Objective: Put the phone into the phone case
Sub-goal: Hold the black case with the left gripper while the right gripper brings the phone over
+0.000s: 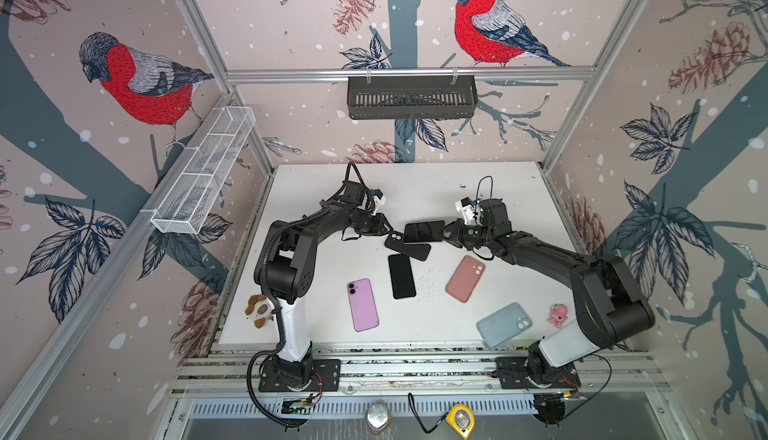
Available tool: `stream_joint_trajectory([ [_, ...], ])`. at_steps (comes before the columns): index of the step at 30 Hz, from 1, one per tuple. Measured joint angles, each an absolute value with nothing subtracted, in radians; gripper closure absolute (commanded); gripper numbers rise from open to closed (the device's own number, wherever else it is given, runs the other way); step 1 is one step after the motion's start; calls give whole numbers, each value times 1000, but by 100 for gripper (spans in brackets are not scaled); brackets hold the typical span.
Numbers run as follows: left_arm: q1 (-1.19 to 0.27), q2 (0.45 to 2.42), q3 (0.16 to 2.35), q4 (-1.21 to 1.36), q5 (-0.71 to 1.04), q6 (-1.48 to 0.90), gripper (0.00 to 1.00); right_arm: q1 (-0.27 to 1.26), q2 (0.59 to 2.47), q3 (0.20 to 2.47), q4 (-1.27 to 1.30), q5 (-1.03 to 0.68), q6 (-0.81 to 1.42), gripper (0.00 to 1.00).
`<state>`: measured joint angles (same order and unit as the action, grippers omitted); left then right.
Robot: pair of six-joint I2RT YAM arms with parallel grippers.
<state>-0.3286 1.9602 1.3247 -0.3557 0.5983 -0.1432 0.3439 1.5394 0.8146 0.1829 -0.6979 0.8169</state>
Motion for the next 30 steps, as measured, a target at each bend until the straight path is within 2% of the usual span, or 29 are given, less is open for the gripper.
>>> stream_joint_trajectory([
  [4,-370,2010,1364,-416,508,-113,78,286,1466,788,167,-693,810,100],
  [10,-390,2042,1392,-470,373,-104,77,247,1394,779,98,-680,757,100],
  [17,-382,2043,1399,-467,297,-115,76,249,1370,787,24,-676,702,100],
  [30,-281,1972,1326,-351,347,-212,74,368,1442,841,-2,-635,677,100],
])
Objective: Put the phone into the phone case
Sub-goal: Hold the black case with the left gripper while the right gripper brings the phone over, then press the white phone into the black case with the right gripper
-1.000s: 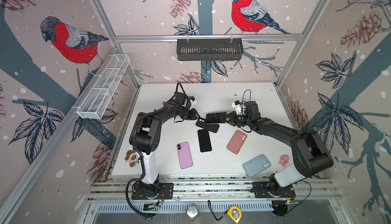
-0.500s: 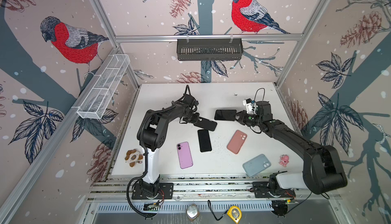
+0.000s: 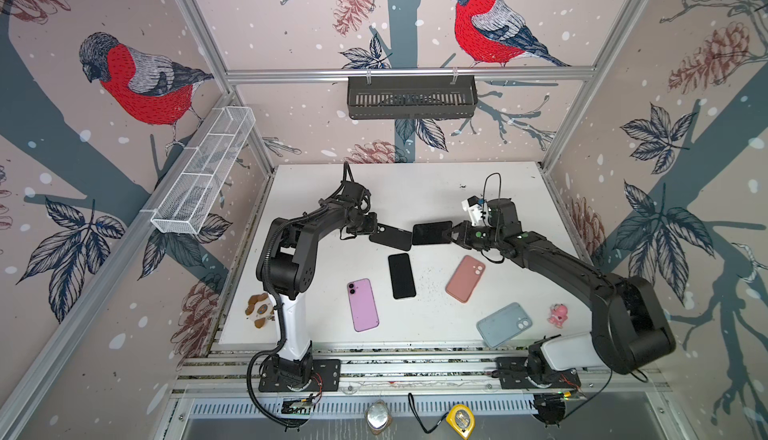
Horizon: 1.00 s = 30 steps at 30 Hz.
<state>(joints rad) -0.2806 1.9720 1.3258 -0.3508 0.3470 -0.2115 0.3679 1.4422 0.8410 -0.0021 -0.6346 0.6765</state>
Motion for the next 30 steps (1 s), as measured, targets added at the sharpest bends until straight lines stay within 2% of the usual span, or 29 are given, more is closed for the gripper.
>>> stream_joint_trajectory([
  [7,-235,1933,1288,-281,447,-244,70,438,1560,909,55,-626,721,100],
  [19,-180,2021,1258,-213,615,-326,67,493,1800,981,300,-636,918,100],
  [30,-179,2031,1231,-162,683,-386,67,504,1879,993,367,-644,973,100],
])
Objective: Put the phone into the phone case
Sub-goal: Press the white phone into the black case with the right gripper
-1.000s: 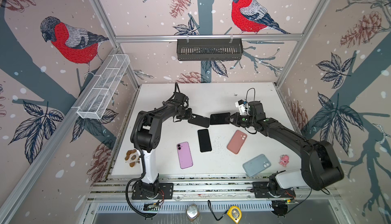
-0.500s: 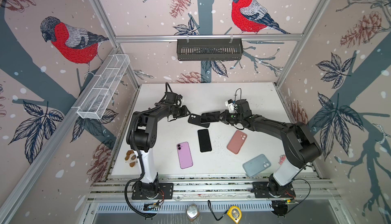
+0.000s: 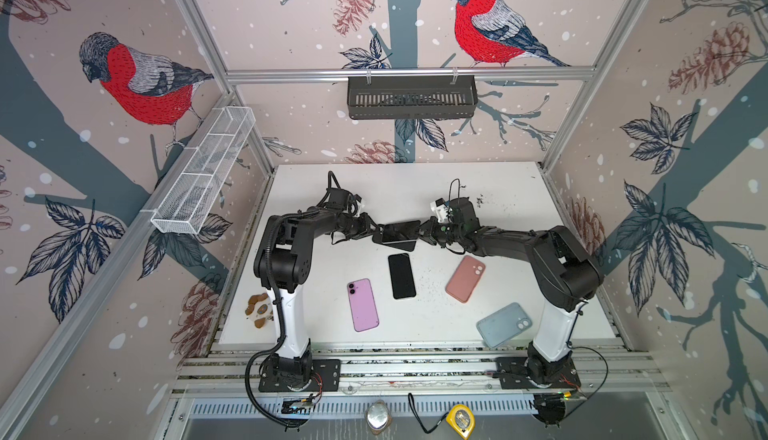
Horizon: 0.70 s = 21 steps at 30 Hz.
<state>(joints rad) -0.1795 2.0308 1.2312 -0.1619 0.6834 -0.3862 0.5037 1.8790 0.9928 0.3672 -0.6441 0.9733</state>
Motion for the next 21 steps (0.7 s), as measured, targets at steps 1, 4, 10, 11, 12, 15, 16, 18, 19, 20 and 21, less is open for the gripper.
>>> stream_joint_trajectory([
  [1,-179,2031,1230,-162,685,-389,67,503,1884,996,368,-644,975,100],
  [4,-181,2031,1228,-162,692,-392,67,503,1900,1007,368,-644,989,100],
  [10,-189,2031,1223,-161,695,-392,67,503,1936,1025,384,-657,992,100],
  [11,-189,2031,1223,-161,695,-392,67,503,1940,1028,389,-659,994,100],
  [12,-191,2032,1223,-160,696,-392,67,504,1945,1031,395,-660,994,100],
  [15,-192,2035,1223,-158,699,-392,67,506,1962,1040,406,-667,997,100],
  [16,-192,2037,1223,-157,701,-392,67,508,1968,1044,413,-671,999,100],
  [18,-192,2038,1224,-154,704,-392,67,512,1979,1048,426,-675,1014,100],
  [19,-192,2039,1224,-151,704,-392,67,514,1984,1049,430,-675,1021,100],
  [20,-192,2040,1224,-149,704,-392,68,515,1988,1049,439,-677,1021,100],
  [21,-192,2040,1224,-147,704,-392,67,515,1992,1050,446,-679,1024,100],
])
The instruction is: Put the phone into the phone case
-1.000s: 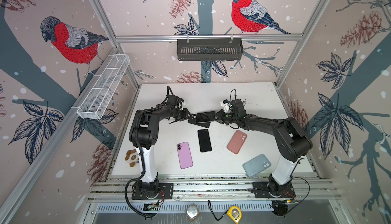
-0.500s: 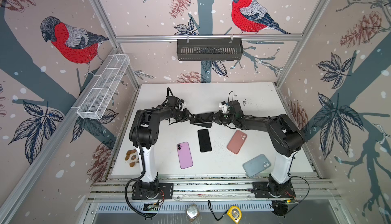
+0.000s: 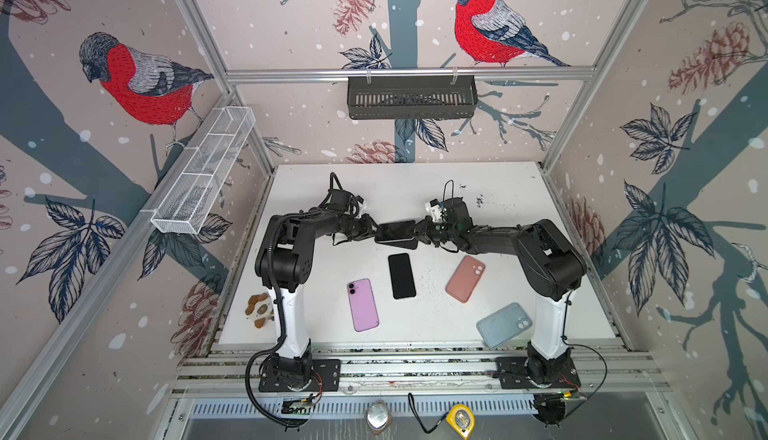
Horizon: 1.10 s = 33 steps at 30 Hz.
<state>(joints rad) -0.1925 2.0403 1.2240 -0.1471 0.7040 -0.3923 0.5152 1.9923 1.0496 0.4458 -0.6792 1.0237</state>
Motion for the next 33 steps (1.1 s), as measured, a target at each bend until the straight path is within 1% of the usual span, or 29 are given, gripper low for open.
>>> stream_joint_trajectory([
  [4,-193,2042,1225,-142,702,-392,67,515,2003,1051,461,-682,1041,99],
  [5,-193,2043,1225,-140,703,-392,67,515,2004,1051,464,-682,1042,96],
  [7,-194,2044,1226,-139,704,-392,67,510,2004,1050,464,-682,1041,86],
  [10,-199,2046,1227,-135,710,-393,67,493,2000,1034,451,-682,1037,78],
  [12,-204,2048,1227,-137,720,-394,67,474,1998,1024,421,-683,1021,75],
  [16,-205,2049,1227,-137,736,-395,67,445,1987,1028,373,-682,986,73],
  [21,-209,2054,1228,-138,744,-395,67,439,1983,1041,314,-682,937,63],
  [26,-225,2062,1238,-143,755,-392,67,436,1980,1092,199,-656,853,60],
  [33,-231,2064,1248,-157,750,-385,67,435,1962,1114,63,-573,748,60],
])
